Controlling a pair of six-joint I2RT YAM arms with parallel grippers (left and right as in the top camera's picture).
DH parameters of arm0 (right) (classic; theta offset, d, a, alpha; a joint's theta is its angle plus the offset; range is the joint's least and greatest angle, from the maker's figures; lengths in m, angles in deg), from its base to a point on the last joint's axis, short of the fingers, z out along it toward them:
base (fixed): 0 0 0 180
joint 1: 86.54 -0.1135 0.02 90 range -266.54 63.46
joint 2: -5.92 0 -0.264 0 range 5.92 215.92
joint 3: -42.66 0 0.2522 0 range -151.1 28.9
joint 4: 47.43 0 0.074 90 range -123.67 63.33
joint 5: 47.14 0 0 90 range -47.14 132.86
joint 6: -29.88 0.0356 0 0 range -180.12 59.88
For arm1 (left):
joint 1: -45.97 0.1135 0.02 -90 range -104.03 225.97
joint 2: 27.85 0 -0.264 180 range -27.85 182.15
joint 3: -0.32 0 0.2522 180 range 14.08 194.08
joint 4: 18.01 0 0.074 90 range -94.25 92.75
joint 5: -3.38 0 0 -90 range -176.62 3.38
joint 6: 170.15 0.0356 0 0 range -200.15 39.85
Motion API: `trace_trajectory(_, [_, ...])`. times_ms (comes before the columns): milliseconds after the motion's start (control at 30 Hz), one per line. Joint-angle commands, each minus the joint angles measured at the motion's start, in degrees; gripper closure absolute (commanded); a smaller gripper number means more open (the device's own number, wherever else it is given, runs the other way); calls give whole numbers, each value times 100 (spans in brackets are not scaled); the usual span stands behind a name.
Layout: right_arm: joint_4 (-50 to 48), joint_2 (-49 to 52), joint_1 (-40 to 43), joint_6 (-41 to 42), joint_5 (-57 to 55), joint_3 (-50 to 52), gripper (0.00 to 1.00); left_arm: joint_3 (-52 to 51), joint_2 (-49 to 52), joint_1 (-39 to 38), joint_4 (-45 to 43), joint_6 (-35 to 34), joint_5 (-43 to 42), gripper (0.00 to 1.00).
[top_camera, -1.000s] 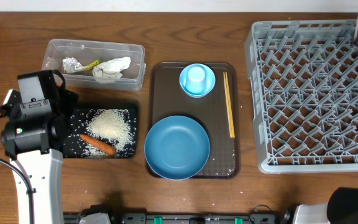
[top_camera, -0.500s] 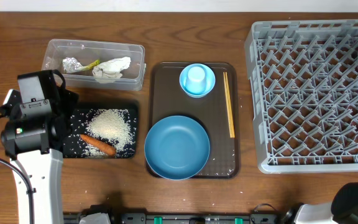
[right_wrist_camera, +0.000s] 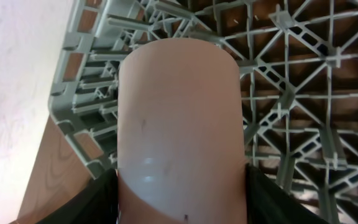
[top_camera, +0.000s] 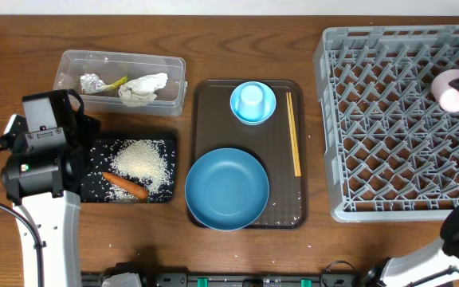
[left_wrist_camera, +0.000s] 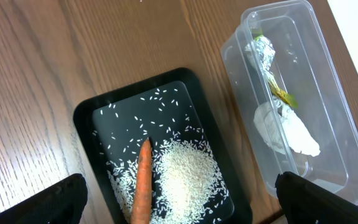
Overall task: Sort waste into correct bins and load items into the dishwasher rack
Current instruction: 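Carry the white cup to the dish rack and set it upside down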
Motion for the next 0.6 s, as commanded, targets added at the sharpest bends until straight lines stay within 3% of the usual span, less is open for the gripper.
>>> trace_trajectory(0, [-81,114,42,120,98,-9,53,11,-2,24,31,11,136,1])
trace_trajectory(567, [-396,898,48,295,-212,-9,52,11,-2,24,31,9,136,1])
